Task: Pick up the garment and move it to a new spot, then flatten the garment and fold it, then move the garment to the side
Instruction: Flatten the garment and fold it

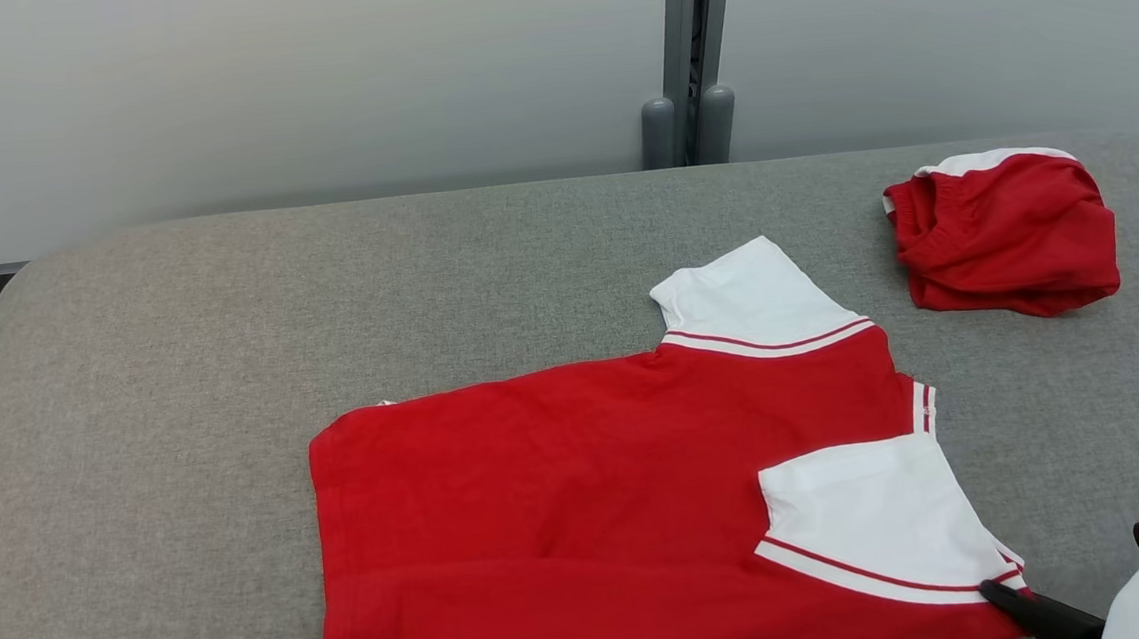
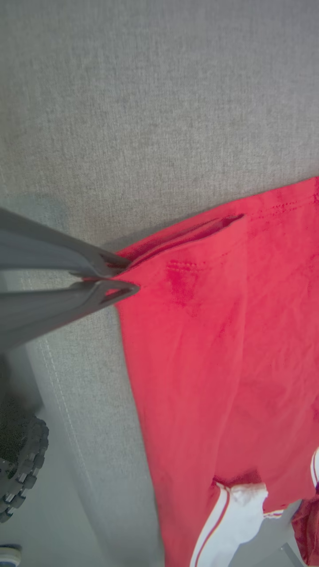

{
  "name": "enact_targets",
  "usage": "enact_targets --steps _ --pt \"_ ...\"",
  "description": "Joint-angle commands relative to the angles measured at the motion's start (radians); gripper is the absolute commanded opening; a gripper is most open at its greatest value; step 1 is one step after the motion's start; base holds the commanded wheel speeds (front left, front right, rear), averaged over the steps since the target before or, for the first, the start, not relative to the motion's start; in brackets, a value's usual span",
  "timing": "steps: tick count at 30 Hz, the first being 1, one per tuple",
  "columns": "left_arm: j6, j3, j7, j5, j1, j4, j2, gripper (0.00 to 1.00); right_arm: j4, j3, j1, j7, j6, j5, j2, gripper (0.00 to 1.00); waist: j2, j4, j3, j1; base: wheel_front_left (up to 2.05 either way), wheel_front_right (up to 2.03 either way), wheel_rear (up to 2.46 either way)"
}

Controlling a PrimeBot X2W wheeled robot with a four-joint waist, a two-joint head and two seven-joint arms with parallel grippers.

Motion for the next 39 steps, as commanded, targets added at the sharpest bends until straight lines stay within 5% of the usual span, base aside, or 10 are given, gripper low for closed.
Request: enact_targets --steps 1,12,13,14,15,26,39 --pt "0.011 0.0 0.007 -0.007 0.017 -0.015 0.014 0.0 -0.017 -0.027 0.024 0.019 0.0 -0.02 0.01 0.0 0.0 -0.002 0.002 0.0 0.0 0.0 0.0" --pt "0.037 -0.006 0.04 -0.023 0.054 -0.063 0.037 0.0 -0.109 -0.178 0.112 0.157 0.0 -0.138 0.116 0.0 0.0 -0.004 0.001 0.0 0.0 0.0 0.0" --pt "0.037 -0.007 0.041 -0.024 0.055 -0.065 0.039 0.1 -0.114 -0.192 0.116 0.173 0.0 -0.151 0.128 0.13 0.0 -0.005 0.0 0.0 0.0 0.0 0.0" --pt "0.042 -0.008 0.045 -0.024 0.056 -0.065 0.04 0.59 -0.122 -0.203 0.122 0.197 0.0 -0.161 0.141 0.5 0.0 -0.005 -0.002 0.0 0.0 0.0 0.0" --pt "0.043 -0.009 0.048 -0.025 0.056 -0.066 0.041 1.0 -0.133 -0.211 0.128 0.217 0.0 -0.171 0.152 1.0 0.0 -0.005 -0.003 0.0 0.0 0.0 0.0" --pt "0.073 0.022 0.025 -0.015 0.047 -0.097 0.059 1.0 -0.257 -0.351 0.14 0.331 0.0 -0.3 0.251 1.0 0.0 -0.004 -0.014 0.0 0.0 0.0 0.0" --pt "0.122 0.109 -0.081 0.071 -0.121 -0.085 0.036 1.0 -0.306 -0.334 -0.161 0.207 0.0 -0.397 0.207 1.0 0.0 0.0 0.048 0.0 0.0 0.0 0.0"
